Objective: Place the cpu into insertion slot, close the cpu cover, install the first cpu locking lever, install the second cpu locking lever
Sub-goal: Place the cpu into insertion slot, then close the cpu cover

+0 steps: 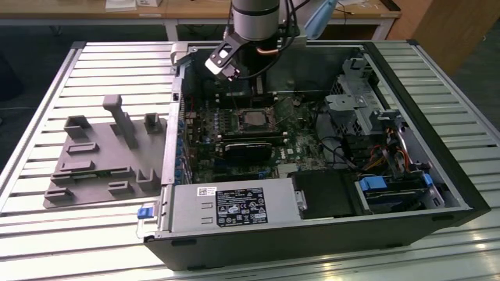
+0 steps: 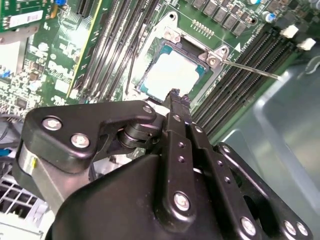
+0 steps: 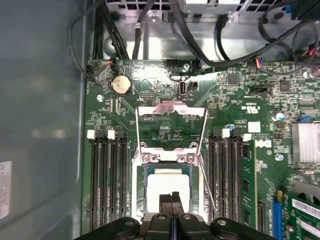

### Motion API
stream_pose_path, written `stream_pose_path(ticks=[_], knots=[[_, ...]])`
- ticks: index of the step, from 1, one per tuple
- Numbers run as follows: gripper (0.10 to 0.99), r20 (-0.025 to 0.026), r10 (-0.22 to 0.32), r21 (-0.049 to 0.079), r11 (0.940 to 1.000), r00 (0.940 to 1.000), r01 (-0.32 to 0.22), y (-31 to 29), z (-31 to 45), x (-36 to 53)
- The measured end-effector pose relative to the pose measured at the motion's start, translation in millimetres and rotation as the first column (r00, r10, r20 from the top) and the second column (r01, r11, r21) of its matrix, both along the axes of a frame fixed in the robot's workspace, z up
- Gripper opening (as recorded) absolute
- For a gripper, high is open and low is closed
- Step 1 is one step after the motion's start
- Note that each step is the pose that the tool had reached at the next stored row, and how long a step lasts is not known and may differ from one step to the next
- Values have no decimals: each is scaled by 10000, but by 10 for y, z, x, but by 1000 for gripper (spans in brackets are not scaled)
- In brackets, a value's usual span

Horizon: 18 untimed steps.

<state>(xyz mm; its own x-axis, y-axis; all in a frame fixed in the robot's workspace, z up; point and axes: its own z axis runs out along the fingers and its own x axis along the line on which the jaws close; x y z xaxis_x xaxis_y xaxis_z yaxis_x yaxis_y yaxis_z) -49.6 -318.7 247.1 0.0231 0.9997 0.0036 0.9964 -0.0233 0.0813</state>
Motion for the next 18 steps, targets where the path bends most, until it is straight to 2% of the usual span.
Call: stream_pose_path(ticks=[3, 15, 18], knots=[[102, 1, 0, 1, 10000, 10000, 0, 0, 45, 0], [102, 1, 0, 2, 10000, 10000, 0, 0, 48, 0], [102, 1, 0, 1, 10000, 10000, 0, 0, 73, 0]])
